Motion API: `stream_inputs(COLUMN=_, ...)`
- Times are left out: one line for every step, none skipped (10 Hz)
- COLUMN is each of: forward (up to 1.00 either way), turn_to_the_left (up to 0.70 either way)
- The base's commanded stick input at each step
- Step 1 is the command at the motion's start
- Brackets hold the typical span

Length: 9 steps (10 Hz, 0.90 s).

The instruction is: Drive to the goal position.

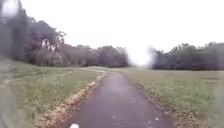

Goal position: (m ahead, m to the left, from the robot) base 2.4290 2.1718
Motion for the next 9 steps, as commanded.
stream_inputs(forward=0.50, turn_to_the_left=0.00)
stream_inputs(forward=0.50, turn_to_the_left=0.00)
stream_inputs(forward=0.50, turn_to_the_left=0.00)
stream_inputs(forward=0.50, turn_to_the_left=0.00)
stream_inputs(forward=0.50, turn_to_the_left=0.00)
stream_inputs(forward=0.50, turn_to_the_left=0.00)
stream_inputs(forward=0.50, turn_to_the_left=0.00)
stream_inputs(forward=0.50, turn_to_the_left=0.00)
stream_inputs(forward=0.50, turn_to_the_left=0.00)
